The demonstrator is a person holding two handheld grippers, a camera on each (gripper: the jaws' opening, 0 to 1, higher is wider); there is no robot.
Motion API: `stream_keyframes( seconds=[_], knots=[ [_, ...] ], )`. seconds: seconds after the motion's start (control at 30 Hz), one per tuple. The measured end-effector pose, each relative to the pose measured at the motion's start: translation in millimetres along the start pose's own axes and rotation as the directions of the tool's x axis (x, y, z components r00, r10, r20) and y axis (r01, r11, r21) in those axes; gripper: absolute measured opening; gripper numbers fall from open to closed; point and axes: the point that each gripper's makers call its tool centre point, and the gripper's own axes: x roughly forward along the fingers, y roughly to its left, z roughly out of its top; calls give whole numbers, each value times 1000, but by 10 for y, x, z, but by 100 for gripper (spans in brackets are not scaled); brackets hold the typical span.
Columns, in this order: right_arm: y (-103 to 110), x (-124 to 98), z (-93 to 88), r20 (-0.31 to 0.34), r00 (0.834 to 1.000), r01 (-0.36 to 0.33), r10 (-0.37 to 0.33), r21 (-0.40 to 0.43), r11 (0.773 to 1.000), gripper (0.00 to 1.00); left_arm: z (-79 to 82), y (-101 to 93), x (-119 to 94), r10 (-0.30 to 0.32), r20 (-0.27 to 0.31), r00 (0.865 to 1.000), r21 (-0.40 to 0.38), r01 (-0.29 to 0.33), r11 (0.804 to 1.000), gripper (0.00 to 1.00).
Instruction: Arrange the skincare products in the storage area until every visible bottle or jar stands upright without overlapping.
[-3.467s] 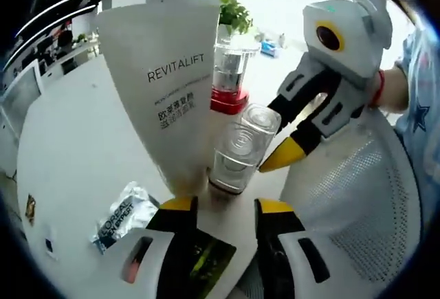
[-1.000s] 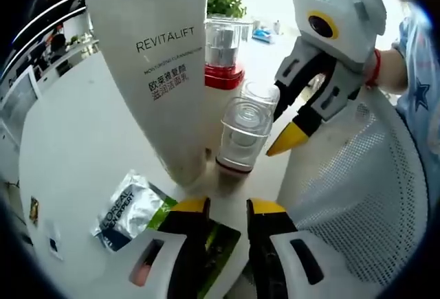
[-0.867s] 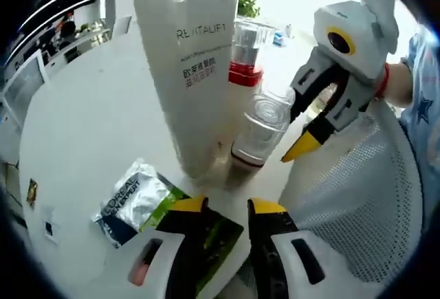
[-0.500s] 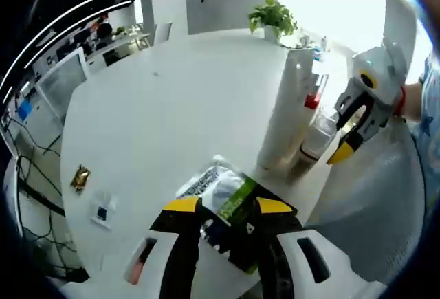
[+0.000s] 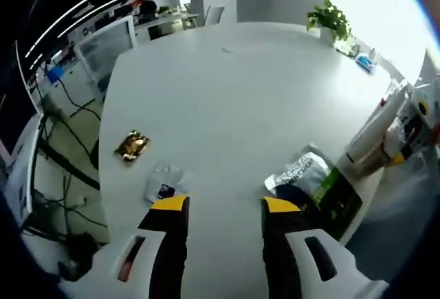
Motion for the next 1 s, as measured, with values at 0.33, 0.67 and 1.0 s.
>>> stream_keyframes(
  seconds=[0.33, 0.67, 1.0],
  knots=[
    [-38, 1, -15, -2, 1000, 15, -15, 8, 1000, 11, 63, 457, 325, 30, -76, 997, 12, -29, 1000, 55],
    [-80, 1, 20, 14, 999, 34, -34, 18, 999, 7, -42, 565, 545, -12, -182, 983, 66, 24, 997, 59],
    [-51, 11, 32, 18, 999, 28, -28, 10, 1000, 6, -102, 624, 611, -40, -203, 978, 19, 44, 999, 61]
  ],
)
